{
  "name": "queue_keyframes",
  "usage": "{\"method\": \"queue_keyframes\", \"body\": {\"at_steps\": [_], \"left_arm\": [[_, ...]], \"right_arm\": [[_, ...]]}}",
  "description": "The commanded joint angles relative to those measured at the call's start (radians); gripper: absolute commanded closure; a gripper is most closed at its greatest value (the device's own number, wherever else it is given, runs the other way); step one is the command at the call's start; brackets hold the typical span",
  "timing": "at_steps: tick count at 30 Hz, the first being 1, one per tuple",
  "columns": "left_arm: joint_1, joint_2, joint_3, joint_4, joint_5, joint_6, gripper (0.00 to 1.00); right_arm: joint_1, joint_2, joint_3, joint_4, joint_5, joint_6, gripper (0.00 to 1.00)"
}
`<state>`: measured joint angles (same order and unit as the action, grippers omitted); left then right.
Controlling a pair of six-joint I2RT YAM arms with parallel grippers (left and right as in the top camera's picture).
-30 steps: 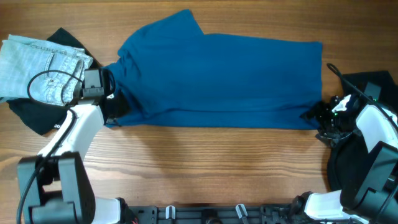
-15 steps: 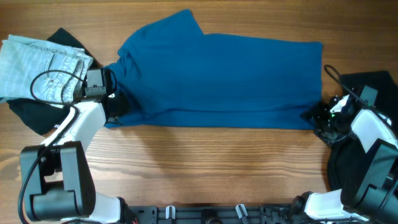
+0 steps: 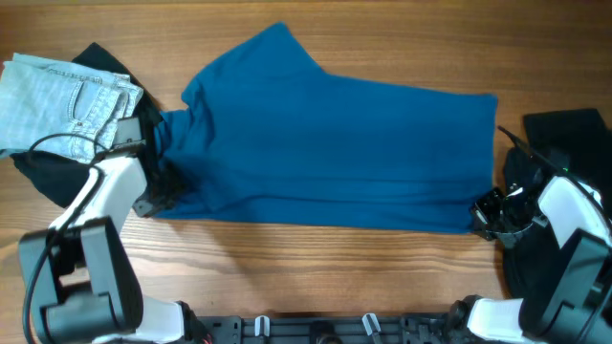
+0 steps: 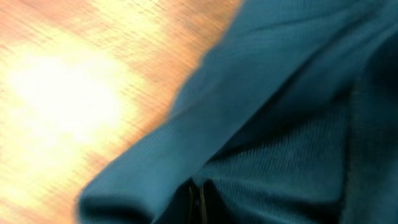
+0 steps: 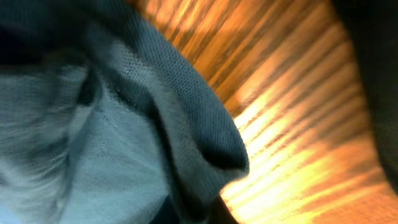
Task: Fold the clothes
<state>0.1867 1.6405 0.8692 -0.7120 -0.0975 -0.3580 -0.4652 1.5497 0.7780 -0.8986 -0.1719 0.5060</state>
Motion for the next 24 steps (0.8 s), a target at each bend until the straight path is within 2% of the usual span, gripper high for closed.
{"method": "queue_keyframes", "body": {"at_steps": [1, 2, 3, 4, 5, 7, 10, 11, 18, 22, 24], "left_arm": [[0.011, -0.119, -0.011, -0.039, -0.033, -0.013, 0.77], [0.011, -0.138, -0.011, -0.045, -0.023, -0.013, 0.64], [0.011, -0.156, -0.011, -0.052, -0.015, -0.013, 0.57], [0.011, -0.175, -0.011, -0.06, -0.011, -0.012, 0.54], [0.011, -0.197, -0.011, -0.068, 0.01, 0.0, 0.56], [0.011, -0.236, -0.011, -0.071, 0.12, 0.041, 0.66], [-0.006, -0.261, -0.011, -0.072, 0.351, 0.08, 0.66], [-0.023, -0.259, -0.012, -0.077, 0.38, 0.085, 0.65], [-0.142, -0.166, -0.056, -0.086, 0.355, 0.085, 0.58], [-0.164, -0.082, -0.058, -0.076, 0.354, 0.089, 0.58], [-0.165, -0.05, -0.058, -0.07, 0.355, 0.089, 0.62]], "right_arm": [[0.0, -0.051, 0.016, -0.013, 0.06, -0.042, 0.47], [0.0, -0.053, 0.031, -0.025, 0.06, -0.063, 0.45], [0.0, -0.053, 0.048, -0.038, 0.06, -0.08, 0.44], [0.0, -0.053, 0.07, -0.053, 0.06, -0.099, 0.44], [0.0, -0.053, 0.1, -0.076, 0.058, -0.106, 0.44], [0.0, -0.053, 0.146, -0.099, 0.0, -0.111, 0.44], [0.0, -0.054, 0.191, -0.096, -0.145, -0.129, 0.44], [0.0, -0.054, 0.198, -0.089, -0.177, -0.133, 0.45], [0.0, -0.054, 0.203, -0.077, -0.203, -0.132, 0.44], [0.0, -0.054, 0.203, -0.066, -0.203, -0.137, 0.43], [0.0, -0.054, 0.203, -0.065, -0.203, -0.137, 0.43]]}}
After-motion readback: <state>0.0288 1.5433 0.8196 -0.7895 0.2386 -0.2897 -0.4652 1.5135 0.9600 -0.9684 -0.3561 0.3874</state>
